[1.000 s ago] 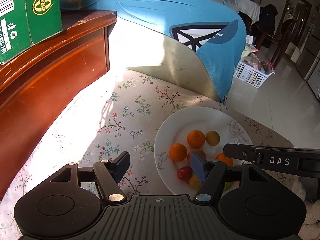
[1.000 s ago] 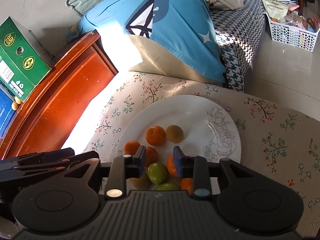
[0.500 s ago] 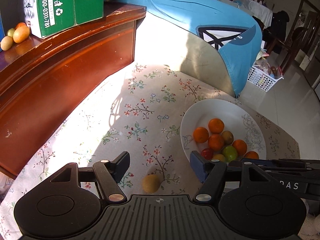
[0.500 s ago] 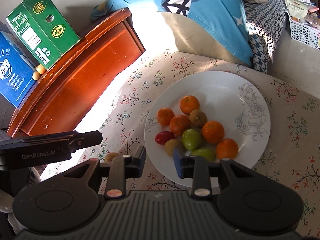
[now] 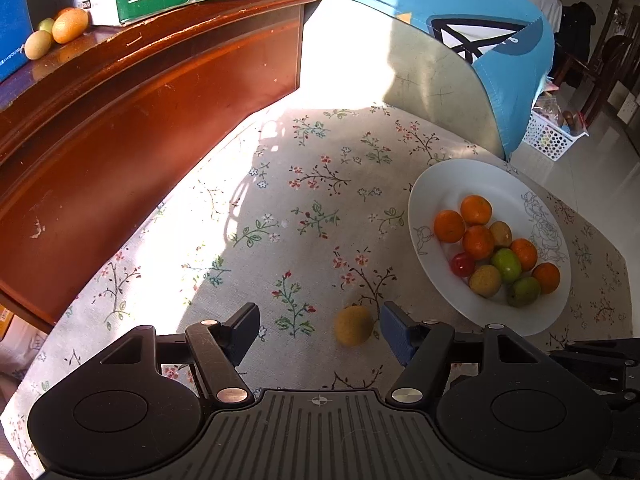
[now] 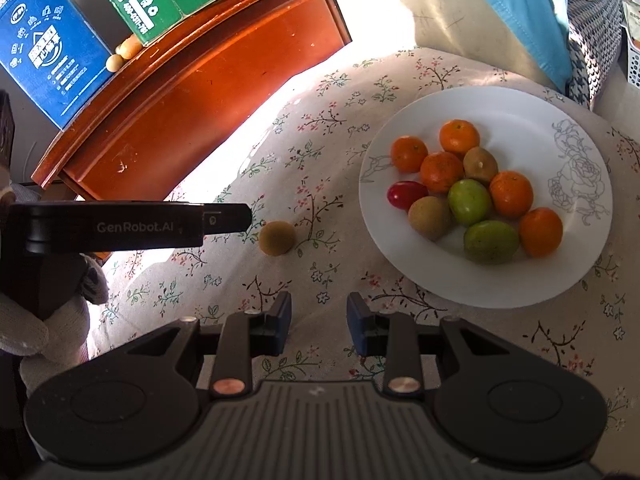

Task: Organize fruits
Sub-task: 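Move both grippers back to the last loose fruits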

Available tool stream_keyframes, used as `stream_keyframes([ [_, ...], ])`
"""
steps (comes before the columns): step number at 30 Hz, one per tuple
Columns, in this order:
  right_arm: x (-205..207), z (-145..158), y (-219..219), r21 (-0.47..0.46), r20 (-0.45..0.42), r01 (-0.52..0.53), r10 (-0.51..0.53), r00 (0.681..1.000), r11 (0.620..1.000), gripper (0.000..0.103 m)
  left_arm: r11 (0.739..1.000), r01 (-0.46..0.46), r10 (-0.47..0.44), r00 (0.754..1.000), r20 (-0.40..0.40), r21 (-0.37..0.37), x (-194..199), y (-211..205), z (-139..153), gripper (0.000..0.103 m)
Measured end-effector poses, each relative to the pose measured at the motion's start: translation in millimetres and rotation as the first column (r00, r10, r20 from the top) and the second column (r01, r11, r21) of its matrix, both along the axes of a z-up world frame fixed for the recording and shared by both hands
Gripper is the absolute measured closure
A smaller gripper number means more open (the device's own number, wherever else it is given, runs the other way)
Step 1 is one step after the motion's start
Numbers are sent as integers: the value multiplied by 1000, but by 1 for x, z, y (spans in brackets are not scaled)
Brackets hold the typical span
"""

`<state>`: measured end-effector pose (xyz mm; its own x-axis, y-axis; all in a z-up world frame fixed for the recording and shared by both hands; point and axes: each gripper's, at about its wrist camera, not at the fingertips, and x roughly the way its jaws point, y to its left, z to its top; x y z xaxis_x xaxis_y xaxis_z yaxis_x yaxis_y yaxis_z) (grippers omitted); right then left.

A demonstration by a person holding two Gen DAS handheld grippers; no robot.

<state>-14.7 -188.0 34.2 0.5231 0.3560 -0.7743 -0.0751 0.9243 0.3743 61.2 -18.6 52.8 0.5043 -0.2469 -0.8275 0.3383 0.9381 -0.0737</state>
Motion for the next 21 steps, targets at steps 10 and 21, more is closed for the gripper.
stream_keyframes([
  [10, -5, -15, 35, -68, -13, -131, 131, 991, 989, 71, 1000, -14, 14, 1000, -5, 21, 2, 10, -6, 34],
  [21, -2, -20, 53, -148, 13, -166, 170, 985, 975, 71, 1000, -13, 13, 1000, -17, 28, 2, 17, -9, 34],
])
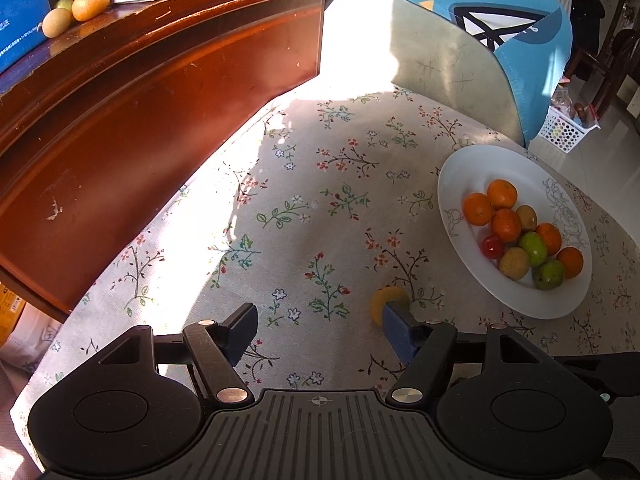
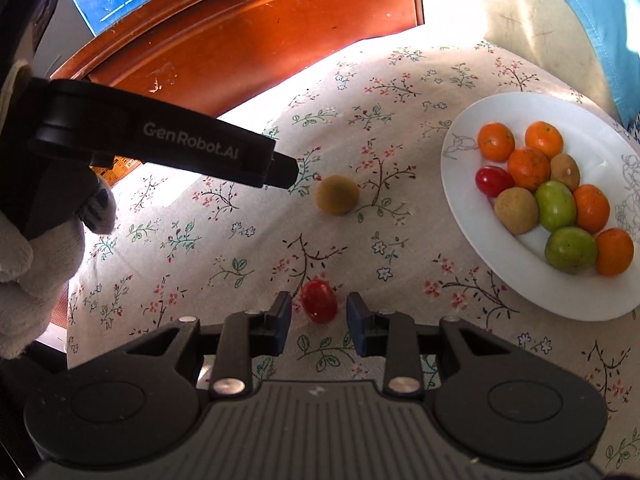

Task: Organize fruits
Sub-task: 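Move both grippers back to the last loose fruits, then grasp a yellow fruit with the left gripper while the right gripper grasps a red tomato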

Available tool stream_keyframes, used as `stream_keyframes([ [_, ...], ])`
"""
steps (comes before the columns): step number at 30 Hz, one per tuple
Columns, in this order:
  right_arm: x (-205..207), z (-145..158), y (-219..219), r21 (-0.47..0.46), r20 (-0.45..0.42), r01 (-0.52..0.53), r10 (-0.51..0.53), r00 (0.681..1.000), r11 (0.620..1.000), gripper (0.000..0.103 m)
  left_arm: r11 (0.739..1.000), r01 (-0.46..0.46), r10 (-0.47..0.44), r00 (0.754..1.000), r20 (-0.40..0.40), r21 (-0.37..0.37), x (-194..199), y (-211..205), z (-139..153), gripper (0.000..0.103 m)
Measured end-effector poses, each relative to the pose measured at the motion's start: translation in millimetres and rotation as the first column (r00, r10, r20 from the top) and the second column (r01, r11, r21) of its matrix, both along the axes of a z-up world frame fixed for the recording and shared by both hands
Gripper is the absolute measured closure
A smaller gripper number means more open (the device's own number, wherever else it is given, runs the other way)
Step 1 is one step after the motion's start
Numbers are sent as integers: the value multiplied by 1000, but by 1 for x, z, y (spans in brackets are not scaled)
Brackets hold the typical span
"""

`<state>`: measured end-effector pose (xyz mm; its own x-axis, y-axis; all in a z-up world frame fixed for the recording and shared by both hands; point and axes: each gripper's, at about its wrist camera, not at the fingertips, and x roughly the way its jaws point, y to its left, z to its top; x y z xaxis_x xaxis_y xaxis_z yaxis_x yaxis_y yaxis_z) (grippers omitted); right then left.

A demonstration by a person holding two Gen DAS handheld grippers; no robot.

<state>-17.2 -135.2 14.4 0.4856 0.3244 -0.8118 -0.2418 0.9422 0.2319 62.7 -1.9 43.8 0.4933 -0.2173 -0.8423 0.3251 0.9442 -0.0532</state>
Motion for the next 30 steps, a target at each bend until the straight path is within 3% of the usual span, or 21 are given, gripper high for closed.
stream_keyframes([
  [5, -3, -1, 9, -53, 34, -38, 40, 999, 998, 72, 1000, 7, -7, 1000, -8, 2, 0, -3, -4, 34],
  [11, -4, -2, 12, -82, 44, -52, 56, 997, 995, 84, 999, 43, -43, 999, -15, 0, -3, -8, -8, 34],
  [24, -6, 6, -25, -36, 12, 59, -59, 998, 998, 85, 991, 135, -135, 991, 15, 6, -5, -31, -21, 35],
  [30, -4, 10, -42, -8, 1, 114, -114, 994, 993, 85, 989, 148, -148, 989, 10, 0, -1, -40, -32, 44],
])
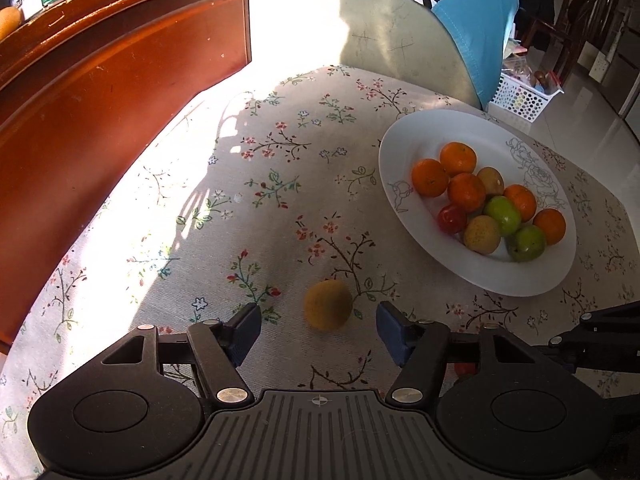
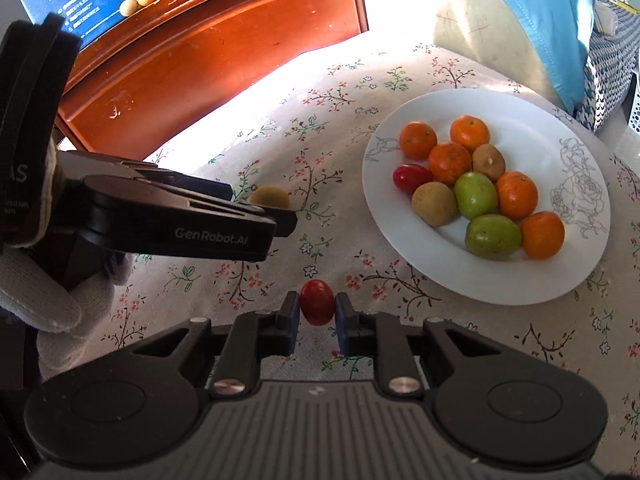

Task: Organize fruits
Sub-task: 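Grasp a yellow fruit with the left gripper while the right gripper grasps a red tomato, then carry both fruits onto the plate and open both grippers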

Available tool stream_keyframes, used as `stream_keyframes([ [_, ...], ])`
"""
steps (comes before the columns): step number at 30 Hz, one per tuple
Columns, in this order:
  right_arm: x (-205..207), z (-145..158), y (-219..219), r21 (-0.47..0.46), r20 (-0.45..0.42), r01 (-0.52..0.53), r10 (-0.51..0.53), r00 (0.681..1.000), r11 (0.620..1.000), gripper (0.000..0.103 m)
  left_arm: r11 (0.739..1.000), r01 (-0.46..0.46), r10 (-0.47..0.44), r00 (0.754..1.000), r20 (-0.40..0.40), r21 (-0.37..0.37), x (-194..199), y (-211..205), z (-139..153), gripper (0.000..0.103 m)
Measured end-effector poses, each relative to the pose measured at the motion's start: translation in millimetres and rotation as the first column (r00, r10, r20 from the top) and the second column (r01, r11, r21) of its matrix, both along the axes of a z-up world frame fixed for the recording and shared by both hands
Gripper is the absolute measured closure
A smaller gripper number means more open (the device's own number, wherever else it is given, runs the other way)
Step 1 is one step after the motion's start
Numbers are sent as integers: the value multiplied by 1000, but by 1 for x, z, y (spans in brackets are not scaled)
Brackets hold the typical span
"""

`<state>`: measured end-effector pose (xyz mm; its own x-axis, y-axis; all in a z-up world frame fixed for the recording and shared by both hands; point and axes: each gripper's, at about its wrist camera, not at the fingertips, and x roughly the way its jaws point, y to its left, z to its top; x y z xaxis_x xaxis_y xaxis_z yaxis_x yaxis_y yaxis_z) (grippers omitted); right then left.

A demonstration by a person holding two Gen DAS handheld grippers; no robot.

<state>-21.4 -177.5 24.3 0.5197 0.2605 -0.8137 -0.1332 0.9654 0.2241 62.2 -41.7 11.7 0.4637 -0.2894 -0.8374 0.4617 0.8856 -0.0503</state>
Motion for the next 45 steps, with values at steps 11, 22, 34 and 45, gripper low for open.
stream_keyframes([
  [11, -1, 5, -13, 29, -8, 43, -43, 999, 999, 85, 1000, 10, -10, 1000, 15, -2, 0, -6, -4, 76],
  [22, 1, 12, -23, 47, 9, 83, -84, 996, 995, 85, 999, 6, -5, 1000, 22, -38, -2, -11, 6, 79],
  [34, 15, 50, -92, 68, 110, 258, -264, 958, 964, 85, 984, 58, -44, 995, 85, -168, 12, -55, 43, 79],
  [45, 36, 39, -137, 64, 84, 349, -354, 932, 935, 85, 971, 144, -125, 986, 108, -193, 31, -116, 40, 79],
])
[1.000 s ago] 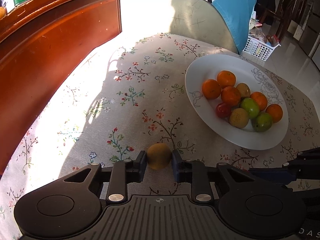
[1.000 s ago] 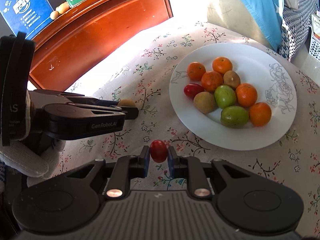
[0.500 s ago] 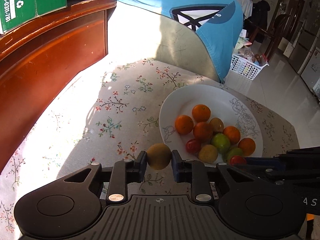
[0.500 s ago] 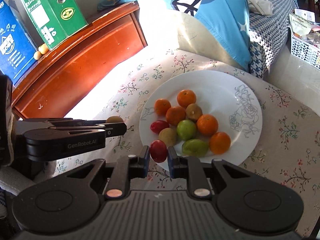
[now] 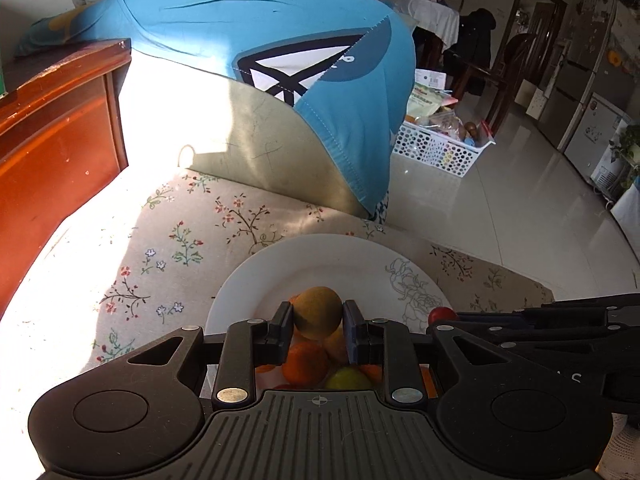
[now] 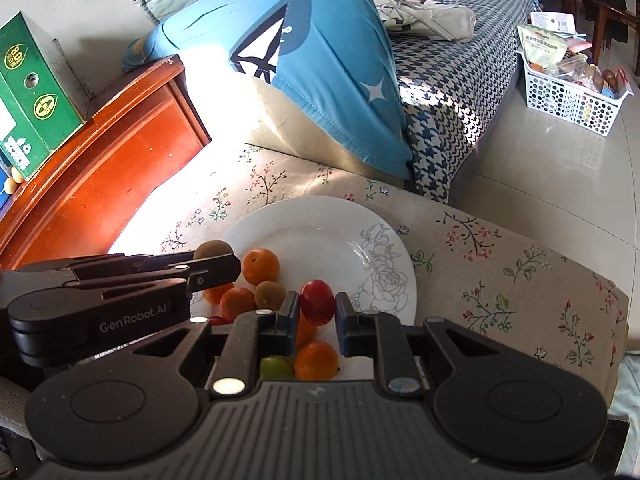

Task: Organize fruits
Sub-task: 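Carry both fruits onto the plate and open both grippers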

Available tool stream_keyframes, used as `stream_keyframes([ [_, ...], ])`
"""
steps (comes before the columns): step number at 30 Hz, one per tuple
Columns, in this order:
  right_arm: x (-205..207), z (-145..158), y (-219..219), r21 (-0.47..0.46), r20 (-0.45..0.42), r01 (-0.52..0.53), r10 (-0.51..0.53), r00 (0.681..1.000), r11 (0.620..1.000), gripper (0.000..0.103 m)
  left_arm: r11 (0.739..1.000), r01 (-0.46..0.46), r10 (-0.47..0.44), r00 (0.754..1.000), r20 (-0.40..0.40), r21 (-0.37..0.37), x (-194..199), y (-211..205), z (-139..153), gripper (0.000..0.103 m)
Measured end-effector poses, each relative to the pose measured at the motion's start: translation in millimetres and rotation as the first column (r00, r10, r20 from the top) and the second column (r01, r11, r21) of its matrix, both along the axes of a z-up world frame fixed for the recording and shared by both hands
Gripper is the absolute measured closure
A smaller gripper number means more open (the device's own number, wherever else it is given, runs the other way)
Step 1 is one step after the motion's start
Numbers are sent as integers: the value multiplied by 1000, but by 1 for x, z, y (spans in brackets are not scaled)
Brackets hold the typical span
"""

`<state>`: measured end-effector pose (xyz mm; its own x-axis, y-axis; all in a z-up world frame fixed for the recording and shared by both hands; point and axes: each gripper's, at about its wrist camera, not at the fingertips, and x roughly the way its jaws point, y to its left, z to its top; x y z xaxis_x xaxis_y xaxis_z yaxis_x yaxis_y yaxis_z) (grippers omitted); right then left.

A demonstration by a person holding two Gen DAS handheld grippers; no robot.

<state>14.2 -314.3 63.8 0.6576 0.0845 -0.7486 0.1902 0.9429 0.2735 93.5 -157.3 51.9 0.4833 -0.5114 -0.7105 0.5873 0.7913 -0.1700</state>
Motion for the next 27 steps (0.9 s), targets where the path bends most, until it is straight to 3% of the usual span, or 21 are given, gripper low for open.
stream_keyframes([
  [12, 5, -19, -13, 46, -55, 48, -45, 997, 998, 80, 999, 33, -33, 999, -35, 12, 8, -23, -17, 76],
  [14, 5, -16, -14, 51, -50, 53, -50, 997, 997, 80, 999, 33, -33, 999, -30, 18, 6, -23, -14, 70],
  [18, 4, -11, -18, 57, -44, 73, -71, 996, 996, 78, 998, -7, 8, 1000, -9, 61, 3, -22, -4, 48],
  [22, 1, -8, -19, 49, -55, 84, -81, 995, 995, 71, 993, -51, 51, 999, 2, 104, 1, -16, 6, 31],
  [27, -1, -5, -12, 30, -75, 80, -77, 994, 996, 68, 982, -86, 84, 996, 19, 166, -7, -12, 14, 26],
])
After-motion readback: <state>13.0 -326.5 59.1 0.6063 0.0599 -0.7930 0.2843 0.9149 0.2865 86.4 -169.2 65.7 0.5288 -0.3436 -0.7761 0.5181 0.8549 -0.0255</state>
